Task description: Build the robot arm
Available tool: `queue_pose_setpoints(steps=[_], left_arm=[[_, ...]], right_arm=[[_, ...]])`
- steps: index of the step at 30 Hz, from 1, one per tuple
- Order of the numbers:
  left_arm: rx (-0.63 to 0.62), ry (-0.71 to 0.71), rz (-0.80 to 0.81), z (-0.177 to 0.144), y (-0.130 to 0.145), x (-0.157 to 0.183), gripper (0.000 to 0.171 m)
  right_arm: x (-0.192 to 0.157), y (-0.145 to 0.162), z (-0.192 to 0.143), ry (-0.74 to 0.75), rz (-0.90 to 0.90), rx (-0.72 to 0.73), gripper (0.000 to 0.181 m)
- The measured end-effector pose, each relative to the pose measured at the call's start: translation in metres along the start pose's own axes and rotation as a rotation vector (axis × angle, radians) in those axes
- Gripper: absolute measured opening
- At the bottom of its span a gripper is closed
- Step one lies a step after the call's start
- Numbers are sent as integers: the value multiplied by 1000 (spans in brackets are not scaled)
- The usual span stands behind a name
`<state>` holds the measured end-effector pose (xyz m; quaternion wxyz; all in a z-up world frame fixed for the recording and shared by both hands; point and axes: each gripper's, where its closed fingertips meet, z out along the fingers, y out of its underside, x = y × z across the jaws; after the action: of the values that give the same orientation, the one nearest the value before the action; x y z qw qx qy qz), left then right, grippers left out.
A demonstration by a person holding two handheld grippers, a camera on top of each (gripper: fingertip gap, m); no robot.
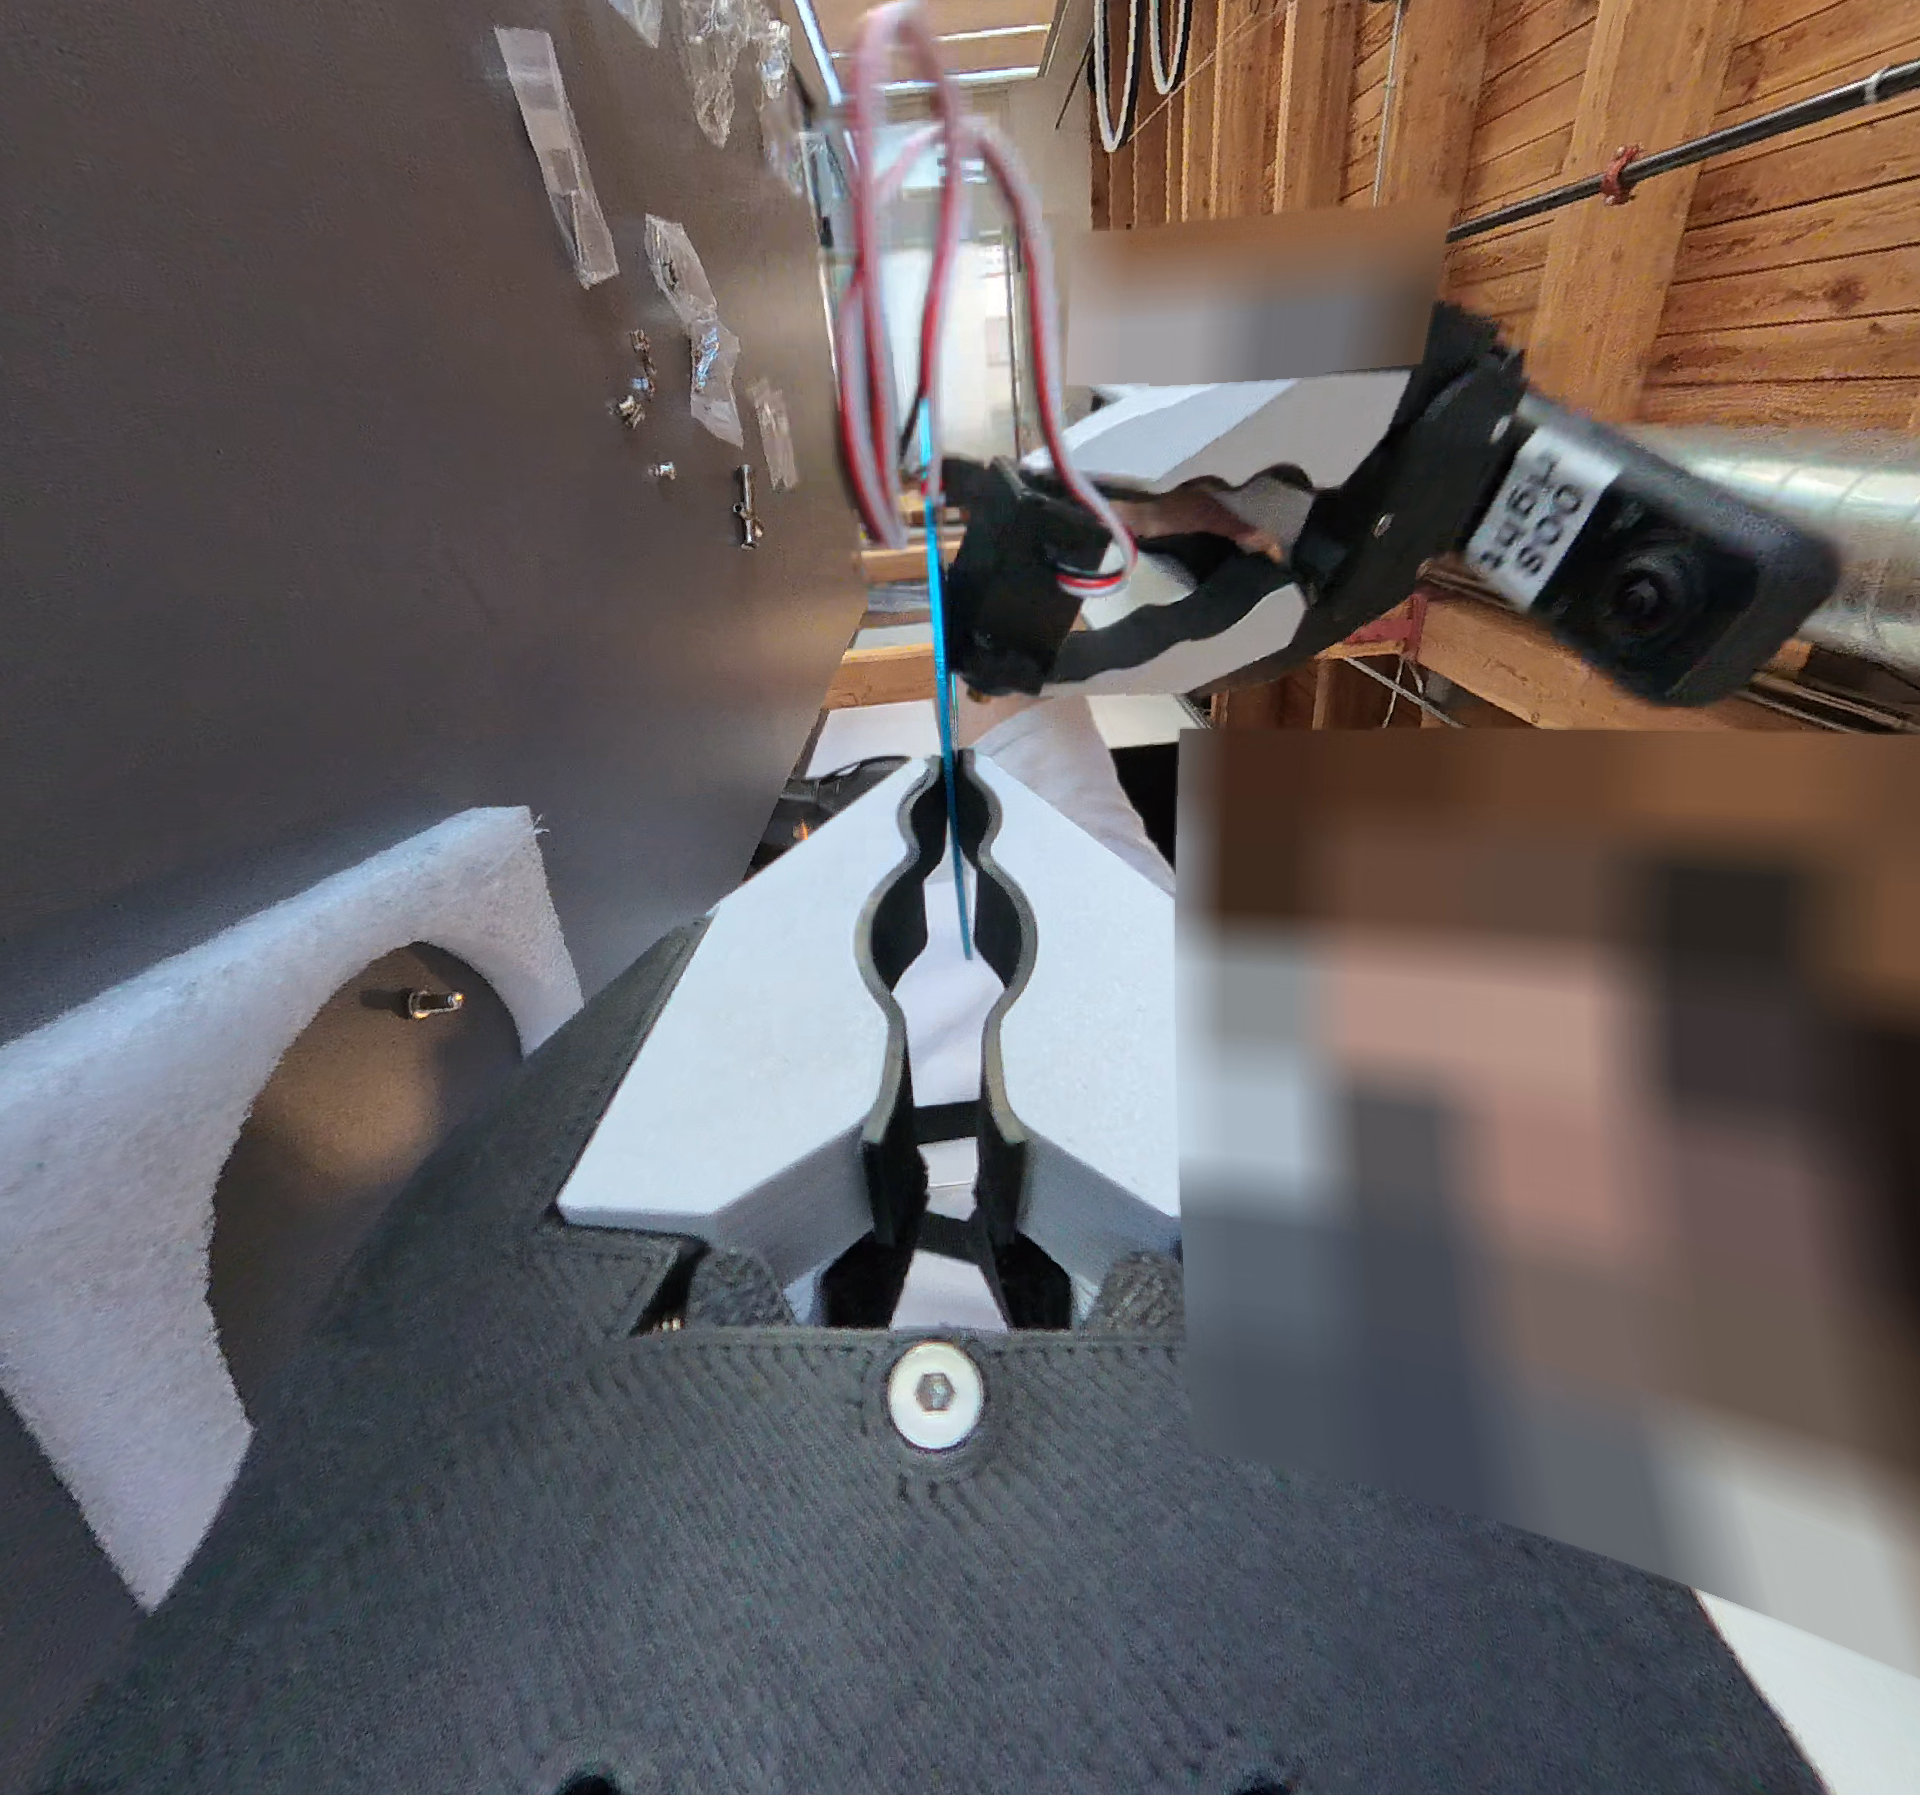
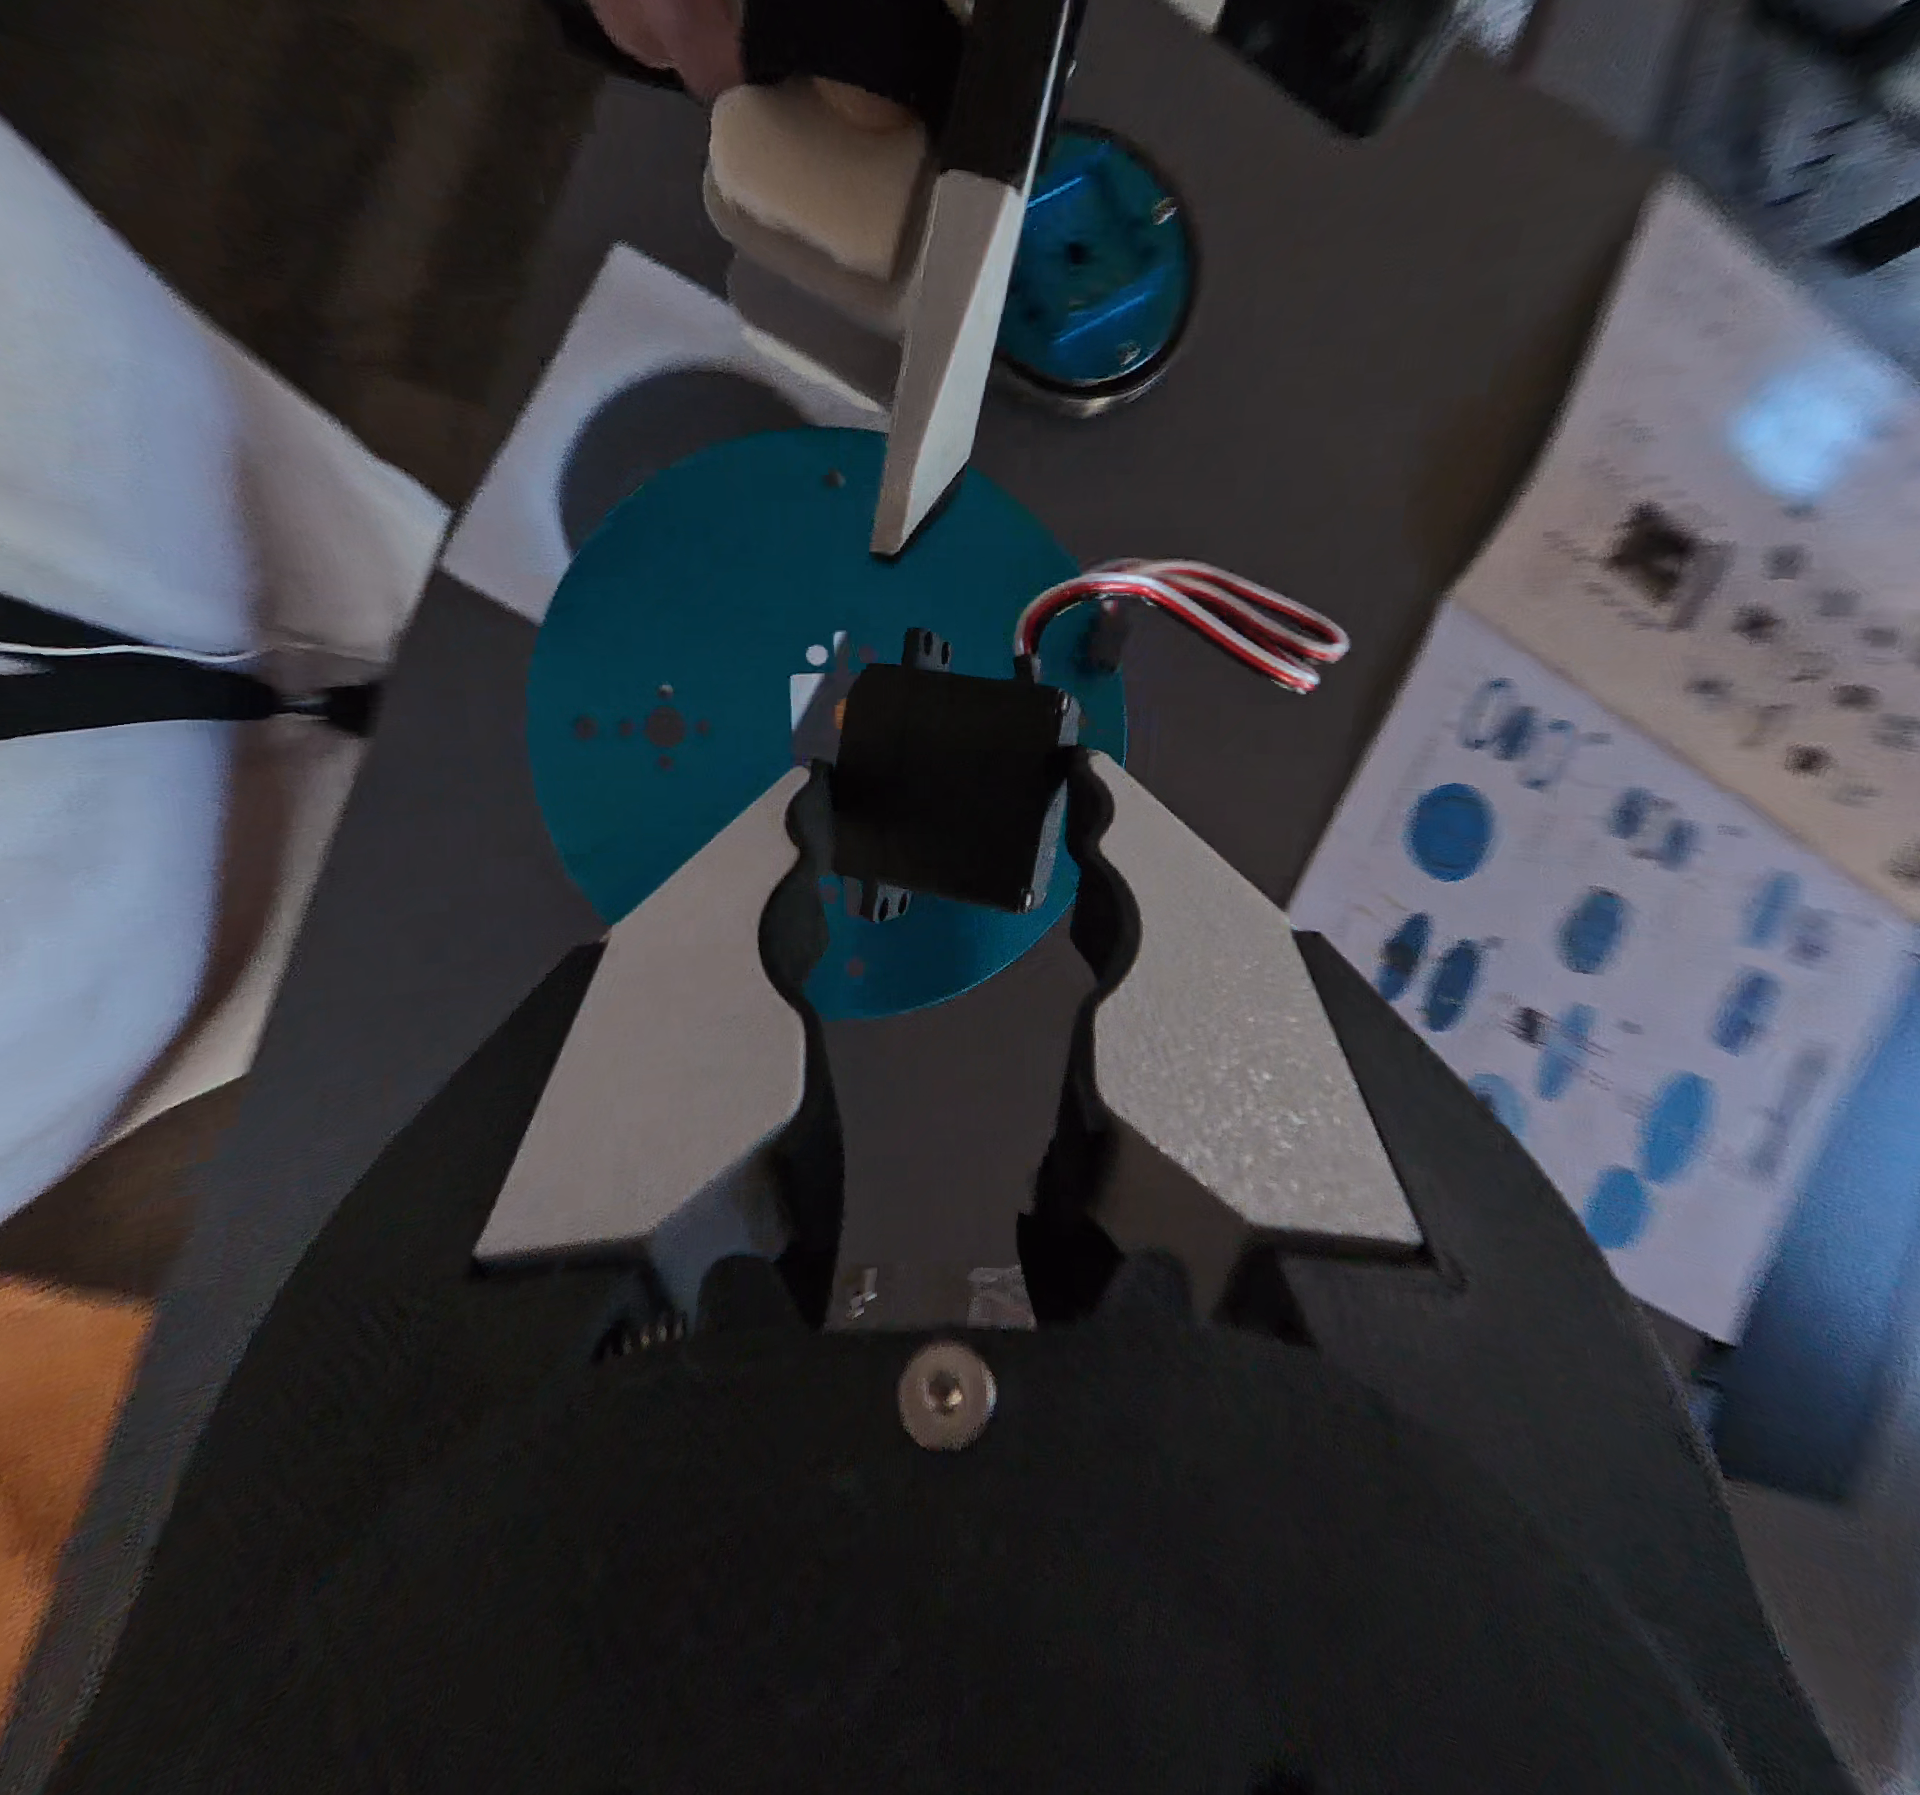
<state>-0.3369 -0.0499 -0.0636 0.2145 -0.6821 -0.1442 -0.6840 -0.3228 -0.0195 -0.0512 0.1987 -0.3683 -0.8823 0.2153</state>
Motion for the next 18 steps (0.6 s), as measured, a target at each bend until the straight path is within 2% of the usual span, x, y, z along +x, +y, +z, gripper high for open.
queue_pose_setpoints(steps=[1,5,7,10,13,18], left_arm=[[12,10,3,-1,-2,2,0],[60,66,-3,-6,-10,14,1],[70,75,-8,-7,-10,15,1],[75,79,-14,-6,-11,13,1],[68,74,-12,-5,-10,12,1],[67,62,7,-6,-10,18,1]], right_arm=[[1,-3,-2,64,-43,21,44],[10,-16,-14,413,-312,46,43],[9,-18,-15,498,-401,39,44],[9,-19,-15,548,-523,2,44],[5,-18,-13,499,-565,-48,44],[4,-21,-15,378,-499,-47,44]])
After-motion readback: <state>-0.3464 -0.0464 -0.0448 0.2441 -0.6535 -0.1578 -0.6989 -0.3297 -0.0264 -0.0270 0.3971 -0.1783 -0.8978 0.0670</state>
